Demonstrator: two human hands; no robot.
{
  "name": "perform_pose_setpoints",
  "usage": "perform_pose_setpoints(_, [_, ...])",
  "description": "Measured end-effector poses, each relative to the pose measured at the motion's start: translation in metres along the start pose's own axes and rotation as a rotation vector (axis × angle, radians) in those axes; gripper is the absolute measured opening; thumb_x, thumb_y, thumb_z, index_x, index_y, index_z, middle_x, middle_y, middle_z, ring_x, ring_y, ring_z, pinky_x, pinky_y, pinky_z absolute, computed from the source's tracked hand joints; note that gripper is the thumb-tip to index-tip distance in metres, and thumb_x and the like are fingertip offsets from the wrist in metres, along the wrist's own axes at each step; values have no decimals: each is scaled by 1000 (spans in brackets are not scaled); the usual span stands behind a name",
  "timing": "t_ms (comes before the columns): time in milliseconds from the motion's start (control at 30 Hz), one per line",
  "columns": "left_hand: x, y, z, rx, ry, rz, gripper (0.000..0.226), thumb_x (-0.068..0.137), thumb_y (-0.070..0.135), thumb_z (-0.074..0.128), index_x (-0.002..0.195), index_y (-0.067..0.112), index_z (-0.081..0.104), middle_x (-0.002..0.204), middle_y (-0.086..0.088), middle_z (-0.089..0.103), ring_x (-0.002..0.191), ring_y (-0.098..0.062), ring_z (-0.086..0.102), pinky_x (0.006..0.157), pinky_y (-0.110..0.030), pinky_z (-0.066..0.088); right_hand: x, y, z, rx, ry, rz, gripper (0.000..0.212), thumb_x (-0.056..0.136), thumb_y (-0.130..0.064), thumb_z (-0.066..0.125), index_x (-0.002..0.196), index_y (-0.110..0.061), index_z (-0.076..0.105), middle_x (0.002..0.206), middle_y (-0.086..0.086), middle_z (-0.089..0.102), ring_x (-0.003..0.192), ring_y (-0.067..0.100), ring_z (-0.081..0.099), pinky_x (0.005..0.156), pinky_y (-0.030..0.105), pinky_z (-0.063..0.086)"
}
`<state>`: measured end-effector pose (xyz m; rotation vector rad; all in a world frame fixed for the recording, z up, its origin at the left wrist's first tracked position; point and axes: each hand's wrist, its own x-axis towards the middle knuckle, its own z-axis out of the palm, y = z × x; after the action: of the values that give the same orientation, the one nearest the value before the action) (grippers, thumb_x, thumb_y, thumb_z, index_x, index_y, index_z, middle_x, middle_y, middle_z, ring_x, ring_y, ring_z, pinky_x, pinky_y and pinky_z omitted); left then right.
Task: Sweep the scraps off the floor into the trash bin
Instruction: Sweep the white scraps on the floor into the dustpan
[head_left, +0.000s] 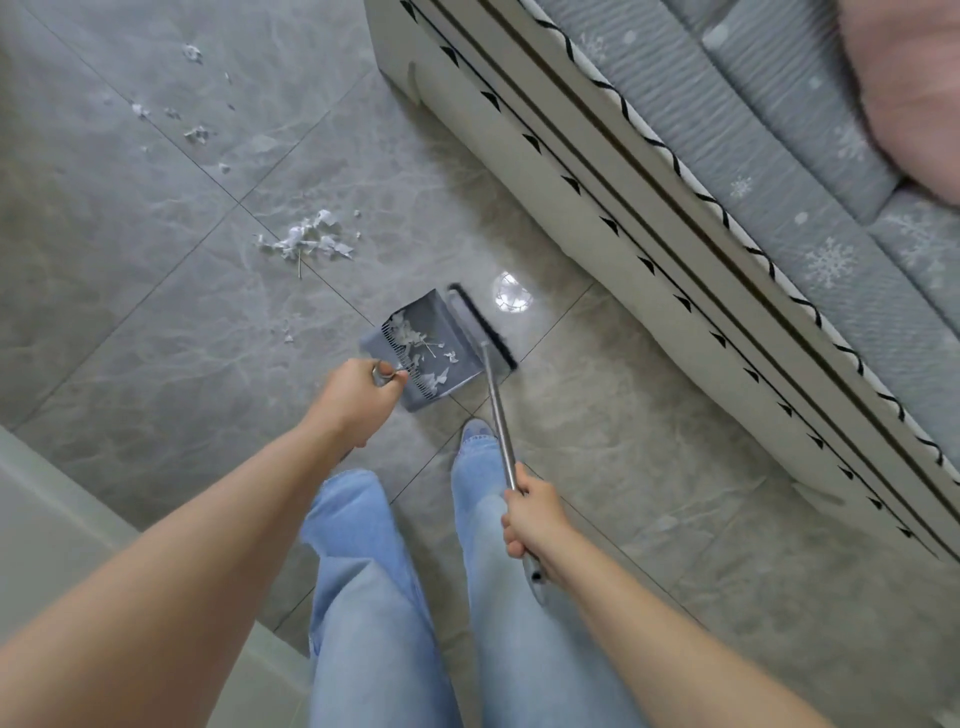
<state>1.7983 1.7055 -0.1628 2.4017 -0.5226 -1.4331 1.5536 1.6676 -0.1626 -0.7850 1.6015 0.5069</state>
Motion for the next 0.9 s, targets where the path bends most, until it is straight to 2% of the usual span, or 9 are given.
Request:
perform_pose_setpoints(100, [-1, -9, -7, -10, -10, -2, 24, 94, 40, 52, 97, 19, 63, 57, -7, 56, 43, -28, 52, 44, -28, 46, -36, 8, 19, 103, -58, -15, 45, 99, -8, 32, 129, -35, 54, 58, 1, 25, 45, 12, 22, 42, 20, 19])
perform_pose_setpoints(233, [-17, -47, -33, -50, 7, -6, 23, 94, 44, 53, 96, 22, 61, 61, -5, 53, 46, -27, 50, 42, -25, 40, -65, 7, 44, 155, -44, -40, 48, 100, -6, 27, 127, -40, 48, 57, 0, 22, 44, 11, 19, 39, 16, 17])
perform_pose_setpoints(367, [-42, -97, -82, 4, 6, 36, 31, 94, 45, 56, 79, 18, 58, 59, -9, 54, 49, -28, 52, 43, -28, 41, -65, -18, 62, 197, 24, -71, 50, 101, -2, 27, 134, -36, 43, 54, -3, 22, 33, 7, 20, 36, 10, 18])
perform_pose_setpoints(500, [-64, -150, -133, 26, 22, 37, 36, 93, 44, 58, 80, 11, 61, 59, -11, 53, 48, -27, 46, 47, -30, 39, -52, -51, 94, 156, 68, -81, 47, 100, 0, 29, 136, -24, 47, 57, -3, 23, 32, 7, 21, 35, 11, 19])
perform_pose_setpoints(567, [-74, -182, -158, -35, 67, 14, 37, 93, 42, 61, 76, 9, 61, 56, -12, 52, 50, -28, 46, 47, -32, 38, -44, -67, 119, 161, 65, -57, 49, 100, -2, 30, 144, -21, 40, 60, -3, 23, 32, 7, 21, 33, 11, 20])
perform_pose_setpoints(633, [-81, -214, -177, -117, 109, -26, 38, 92, 39, 62, 74, 7, 61, 47, -4, 47, 43, -24, 44, 41, -27, 35, -39, -82, 143, 200, 56, -22, 52, 101, -6, 30, 151, -19, 31, 62, -2, 22, 30, 6, 21, 32, 11, 19])
perform_pose_setpoints(700, [-83, -248, -196, -233, 135, -87, 37, 93, 35, 63, 76, 4, 59, 39, 7, 41, 35, -19, 35, 36, -21, 29, -39, -96, 169, 251, 47, 4, 50, 102, -7, 29, 151, -18, 30, 63, -2, 22, 29, 5, 21, 32, 10, 18])
perform_pose_setpoints(800, [-87, -292, -226, -356, 157, -166, 31, 96, 31, 62, 79, 6, 55, 33, 8, 36, 27, -10, 27, 35, -13, 22, -40, -110, 212, 246, 56, -6, 43, 99, -3, 26, 132, -28, 41, 64, -2, 24, 31, 5, 24, 30, 12, 21])
perform_pose_setpoints(900, [-85, -329, -250, -397, 173, -195, 39, 95, 34, 62, 78, 0, 55, 39, 3, 31, 30, -13, 24, 42, -16, 22, -39, -115, 265, 208, 51, 41, 29, 99, -7, 22, 100, -23, 46, 61, -2, 24, 31, 6, 23, 30, 11, 21])
